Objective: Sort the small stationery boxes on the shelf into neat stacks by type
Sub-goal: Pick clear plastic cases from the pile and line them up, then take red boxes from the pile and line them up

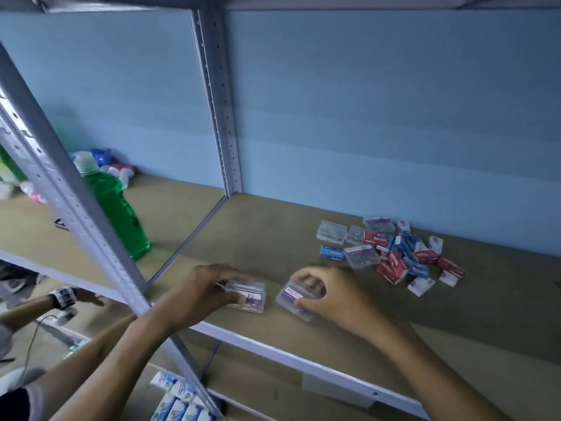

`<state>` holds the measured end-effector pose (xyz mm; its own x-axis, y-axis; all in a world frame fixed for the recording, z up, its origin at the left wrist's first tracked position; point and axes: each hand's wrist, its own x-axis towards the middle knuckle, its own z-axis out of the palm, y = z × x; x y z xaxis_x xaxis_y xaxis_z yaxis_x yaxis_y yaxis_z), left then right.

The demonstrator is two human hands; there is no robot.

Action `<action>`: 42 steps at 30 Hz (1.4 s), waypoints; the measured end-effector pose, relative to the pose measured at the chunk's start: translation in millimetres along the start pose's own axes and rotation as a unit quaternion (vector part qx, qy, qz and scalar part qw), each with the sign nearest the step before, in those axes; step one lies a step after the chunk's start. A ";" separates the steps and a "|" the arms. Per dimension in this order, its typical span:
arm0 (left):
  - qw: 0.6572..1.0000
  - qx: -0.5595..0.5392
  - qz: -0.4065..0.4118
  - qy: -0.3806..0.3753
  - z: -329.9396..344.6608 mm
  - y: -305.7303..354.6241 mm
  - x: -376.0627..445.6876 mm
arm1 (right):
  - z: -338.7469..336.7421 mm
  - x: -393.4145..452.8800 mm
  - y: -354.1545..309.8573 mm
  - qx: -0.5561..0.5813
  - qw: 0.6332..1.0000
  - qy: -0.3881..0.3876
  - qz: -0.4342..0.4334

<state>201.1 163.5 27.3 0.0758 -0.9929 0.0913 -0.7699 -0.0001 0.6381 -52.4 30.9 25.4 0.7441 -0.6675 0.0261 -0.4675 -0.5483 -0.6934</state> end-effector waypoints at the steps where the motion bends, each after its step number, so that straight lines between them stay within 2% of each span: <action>1: 1.000 -0.003 -0.002 -0.005 -3.1 -3.1 -3.1 | 7.2 3.5 -1.3 -0.009 1.000 -0.004 -0.002; 7: 1.000 0.012 -0.002 -0.021 -13.4 -23.5 -15.0 | 40.7 13.7 -1.7 -0.022 0.999 -0.045 0.003; 17: 0.999 0.007 0.005 -0.038 -6.7 -30.4 -17.2 | 40.6 5.5 -11.5 -0.035 0.999 -0.028 -0.004; 23: 0.999 0.028 0.042 -0.016 -9.2 -19.4 -1.4 | 10.5 -15.7 2.0 -0.041 0.999 0.034 -0.002; 28: 0.999 0.024 0.040 0.008 11.3 20.5 32.8 | -24.0 -43.1 42.8 -0.064 0.993 0.078 0.061; 30: 0.999 0.024 0.038 -0.009 26.1 42.1 53.4 | -38.4 -53.0 62.2 -0.081 0.987 0.102 0.096; 34: 0.992 0.065 0.102 -0.030 66.1 88.4 94.9 | -64.1 -62.4 94.2 -0.106 0.965 0.181 0.157; 37: 0.988 0.090 0.109 -0.058 101.4 120.0 118.3 | -73.8 -61.7 111.7 -0.124 0.953 0.230 0.152; 40: 0.968 0.163 0.158 -0.109 135.6 142.9 135.5 | -79.1 -54.3 120.8 -0.134 0.941 0.269 0.155; 42: 0.965 0.196 0.127 -0.117 152.6 148.3 142.8 | -81.4 -47.3 123.5 -0.144 0.931 0.289 0.170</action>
<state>1.0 3.6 18.3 -0.2569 -0.9664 0.0029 -0.9290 0.2478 0.2750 -184.2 -46.3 -2.8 0.1886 -0.9410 0.2809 -0.7991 -0.3134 -0.5131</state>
